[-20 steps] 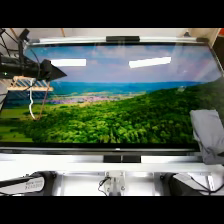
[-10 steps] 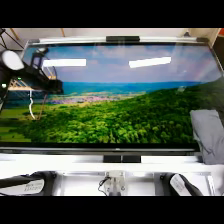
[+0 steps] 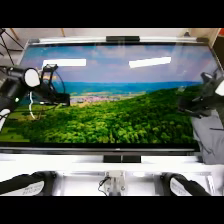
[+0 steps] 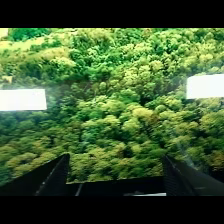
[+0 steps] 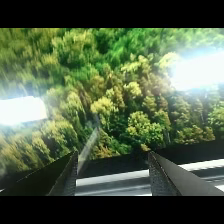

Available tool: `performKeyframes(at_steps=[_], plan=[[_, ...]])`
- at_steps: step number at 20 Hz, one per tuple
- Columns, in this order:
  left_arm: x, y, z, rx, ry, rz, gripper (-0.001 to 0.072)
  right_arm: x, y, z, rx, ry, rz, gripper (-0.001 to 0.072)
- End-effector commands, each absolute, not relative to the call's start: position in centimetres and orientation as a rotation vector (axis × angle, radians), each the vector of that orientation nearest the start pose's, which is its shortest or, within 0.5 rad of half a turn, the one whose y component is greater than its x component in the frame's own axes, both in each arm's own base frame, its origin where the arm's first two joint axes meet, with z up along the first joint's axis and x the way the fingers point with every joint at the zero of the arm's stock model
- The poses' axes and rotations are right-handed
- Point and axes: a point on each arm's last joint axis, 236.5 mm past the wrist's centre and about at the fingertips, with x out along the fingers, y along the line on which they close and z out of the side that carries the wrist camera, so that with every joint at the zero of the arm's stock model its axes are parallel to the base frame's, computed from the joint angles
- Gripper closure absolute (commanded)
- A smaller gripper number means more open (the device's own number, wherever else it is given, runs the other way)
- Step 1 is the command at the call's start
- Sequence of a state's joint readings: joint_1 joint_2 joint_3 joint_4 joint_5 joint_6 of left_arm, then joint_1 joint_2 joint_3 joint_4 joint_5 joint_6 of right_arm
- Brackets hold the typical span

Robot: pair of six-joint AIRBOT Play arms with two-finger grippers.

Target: Fold the shirts.

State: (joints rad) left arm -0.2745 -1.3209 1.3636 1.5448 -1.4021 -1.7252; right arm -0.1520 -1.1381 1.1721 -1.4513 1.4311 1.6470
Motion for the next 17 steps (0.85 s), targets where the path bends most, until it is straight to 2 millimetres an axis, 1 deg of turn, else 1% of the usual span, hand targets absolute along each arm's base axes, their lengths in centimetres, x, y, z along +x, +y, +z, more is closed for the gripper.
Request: performKeyframes(at_steps=[1,8,17], plan=[[36.06,-10.8,4.68,0.009,1.357,-0.122,0.0041,31.53,-1.18,4.61,0.211,1.41,-0.078,0.0158],[36.12,-10.82,4.26,0.011,1.368,-0.121,0.0041,31.53,-1.18,4.61,0.211,1.41,-0.078,0.0158],[36.11,-10.82,4.26,0.011,1.368,-0.12,0.0041,31.54,-1.19,4.61,0.211,1.41,-0.078,0.0158]])
